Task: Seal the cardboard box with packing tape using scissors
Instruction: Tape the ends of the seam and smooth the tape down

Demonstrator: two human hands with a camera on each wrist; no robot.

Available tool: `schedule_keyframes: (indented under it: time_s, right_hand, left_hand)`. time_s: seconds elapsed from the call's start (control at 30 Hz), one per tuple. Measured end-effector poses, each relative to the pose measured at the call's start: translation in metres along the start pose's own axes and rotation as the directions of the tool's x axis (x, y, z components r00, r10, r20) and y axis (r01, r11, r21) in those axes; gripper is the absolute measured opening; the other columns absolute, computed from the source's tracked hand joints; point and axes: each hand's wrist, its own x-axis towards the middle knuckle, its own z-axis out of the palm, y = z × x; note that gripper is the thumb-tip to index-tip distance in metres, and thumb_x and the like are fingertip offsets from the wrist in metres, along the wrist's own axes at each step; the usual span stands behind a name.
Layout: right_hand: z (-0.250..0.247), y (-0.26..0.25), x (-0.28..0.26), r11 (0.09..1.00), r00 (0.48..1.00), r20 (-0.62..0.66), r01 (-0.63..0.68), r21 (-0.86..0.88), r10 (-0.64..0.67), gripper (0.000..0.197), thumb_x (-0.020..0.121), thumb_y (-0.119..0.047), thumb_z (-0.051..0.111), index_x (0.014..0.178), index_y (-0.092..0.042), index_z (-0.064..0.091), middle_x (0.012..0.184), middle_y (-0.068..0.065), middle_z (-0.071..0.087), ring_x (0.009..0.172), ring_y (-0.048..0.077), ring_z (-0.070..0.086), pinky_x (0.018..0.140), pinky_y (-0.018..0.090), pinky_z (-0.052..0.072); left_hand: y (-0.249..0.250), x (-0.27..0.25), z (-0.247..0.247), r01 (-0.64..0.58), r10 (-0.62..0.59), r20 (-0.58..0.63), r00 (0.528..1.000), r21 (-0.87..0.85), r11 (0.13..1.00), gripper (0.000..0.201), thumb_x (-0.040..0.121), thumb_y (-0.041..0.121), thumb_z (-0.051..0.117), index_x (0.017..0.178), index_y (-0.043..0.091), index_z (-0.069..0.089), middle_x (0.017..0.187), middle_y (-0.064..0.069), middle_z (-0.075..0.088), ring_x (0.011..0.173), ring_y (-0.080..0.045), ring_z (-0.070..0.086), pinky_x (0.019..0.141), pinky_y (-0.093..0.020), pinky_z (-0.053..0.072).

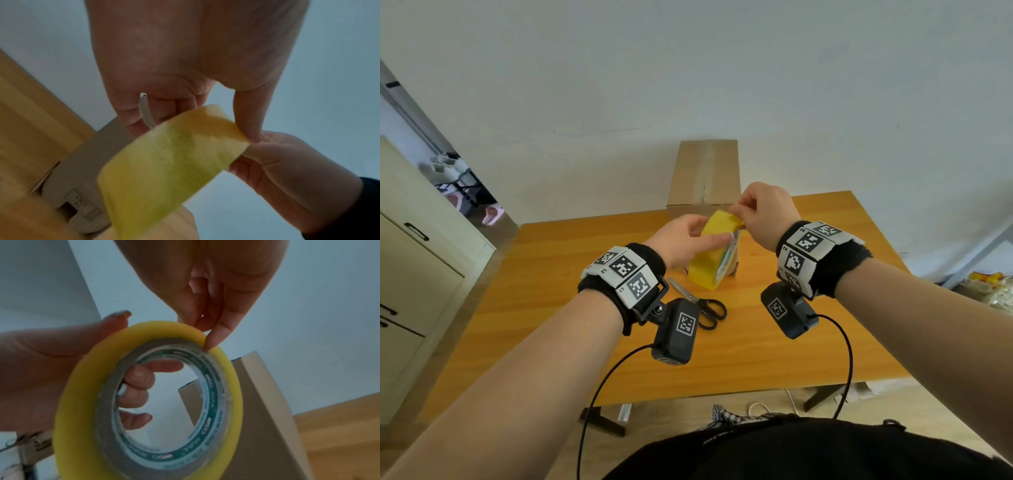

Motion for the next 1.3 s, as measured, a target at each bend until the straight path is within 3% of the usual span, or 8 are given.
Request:
schedule_keyframes:
  time_s: [0.23, 0.33, 0.53, 0.67, 0.77, 0.87, 1.03, 1.3]
  right_hand:
    - [-0.001, 0.002, -0.001, 0.992, 0.998, -0.057, -0.018, 0.124, 0.025, 0.012, 0.091, -0.016, 0.054, 0.088, -0.006, 0.058, 0.086, 0.009, 0.068, 0.082, 0.025, 0.065, 0.079, 0.041, 0.055]
    - [-0.004, -0.006, 0.001, 0.975, 0.996, -0.078, -0.029, 0.219, 0.048, 0.013, 0.092, -0.014, 0.052, 0.090, -0.002, 0.059, 0.079, 0.005, 0.067, 0.077, 0.022, 0.067, 0.077, 0.037, 0.056]
    - [-0.009, -0.013, 0.012, 0.924, 0.989, 0.006, -0.139, 0.357, 0.147, 0.018, 0.094, -0.010, 0.049, 0.098, 0.005, 0.058, 0.087, 0.014, 0.066, 0.074, 0.021, 0.065, 0.068, 0.029, 0.056]
    - [-0.014, -0.013, 0.019, 0.926, 0.988, 0.013, -0.151, 0.345, 0.156, 0.017, 0.094, -0.011, 0.049, 0.094, 0.003, 0.060, 0.083, 0.010, 0.064, 0.068, 0.014, 0.063, 0.063, 0.023, 0.055]
    - [-0.016, -0.011, 0.021, 0.951, 0.987, 0.000, -0.154, 0.270, 0.160, 0.019, 0.093, -0.013, 0.051, 0.077, -0.006, 0.060, 0.079, 0.008, 0.065, 0.065, 0.012, 0.063, 0.063, 0.023, 0.055]
    - [-0.011, -0.007, 0.019, 0.971, 0.988, -0.023, -0.147, 0.191, 0.154, 0.030, 0.093, -0.016, 0.051, 0.063, -0.014, 0.055, 0.072, 0.003, 0.065, 0.071, 0.018, 0.064, 0.073, 0.032, 0.054]
    - [-0.003, -0.002, 0.018, 0.963, 0.978, -0.098, -0.162, 0.213, 0.186, 0.030, 0.093, -0.019, 0.051, 0.063, -0.020, 0.055, 0.065, -0.005, 0.060, 0.060, 0.009, 0.056, 0.063, 0.024, 0.050]
    - [-0.012, 0.013, 0.022, 0.878, 0.942, -0.068, -0.278, 0.390, 0.329, 0.015, 0.093, -0.018, 0.053, 0.081, -0.009, 0.058, 0.076, 0.001, 0.062, 0.061, 0.005, 0.058, 0.052, 0.014, 0.050]
  left_hand:
    - [0.010, 0.002, -0.014, -0.015, 0.035, -0.054, 0.998, 0.331, 0.944, 0.060, 0.085, 0.059, 0.047, 0.107, 0.005, 0.062, 0.089, -0.009, 0.058, 0.083, -0.024, 0.057, 0.072, -0.034, 0.044]
    - [0.007, 0.001, -0.015, 0.079, -0.018, -0.162, 0.987, 0.382, 0.921, 0.064, 0.085, 0.065, 0.039, 0.111, 0.010, 0.060, 0.096, -0.007, 0.062, 0.084, -0.021, 0.058, 0.074, -0.033, 0.046]
    - [-0.003, -0.006, -0.025, 0.195, -0.215, -0.046, 0.976, -0.266, 0.944, 0.079, 0.067, 0.071, 0.061, 0.120, 0.012, 0.056, 0.111, -0.006, 0.062, 0.102, -0.024, 0.056, 0.098, -0.042, 0.044]
    - [-0.003, -0.012, -0.028, 0.144, -0.138, 0.049, 0.989, -0.502, 0.853, 0.022, 0.088, 0.035, 0.058, 0.094, 0.014, 0.060, 0.089, -0.010, 0.065, 0.082, -0.023, 0.059, 0.096, -0.044, 0.045]
    - [-0.005, -0.012, -0.036, 0.104, -0.106, 0.010, 0.994, -0.312, 0.944, 0.027, 0.084, 0.044, 0.059, 0.097, 0.021, 0.060, 0.099, -0.011, 0.067, 0.088, -0.024, 0.062, 0.094, -0.043, 0.048]
    - [-0.005, -0.009, -0.046, 0.085, -0.085, -0.064, 0.994, 0.004, 0.996, 0.035, 0.083, 0.059, 0.050, 0.083, 0.026, 0.059, 0.076, 0.002, 0.066, 0.075, -0.013, 0.060, 0.071, -0.027, 0.044]
    - [-0.017, -0.001, -0.054, 0.184, -0.112, -0.194, 0.975, 0.407, 0.895, 0.060, 0.075, 0.073, 0.048, 0.071, 0.014, 0.056, 0.063, -0.002, 0.062, 0.060, -0.020, 0.056, 0.062, -0.029, 0.045]
    - [-0.020, 0.000, -0.073, 0.136, -0.130, -0.160, 0.979, 0.027, 0.990, 0.040, 0.083, 0.056, 0.054, 0.093, 0.018, 0.062, 0.090, -0.001, 0.059, 0.092, -0.022, 0.054, 0.084, -0.031, 0.040]
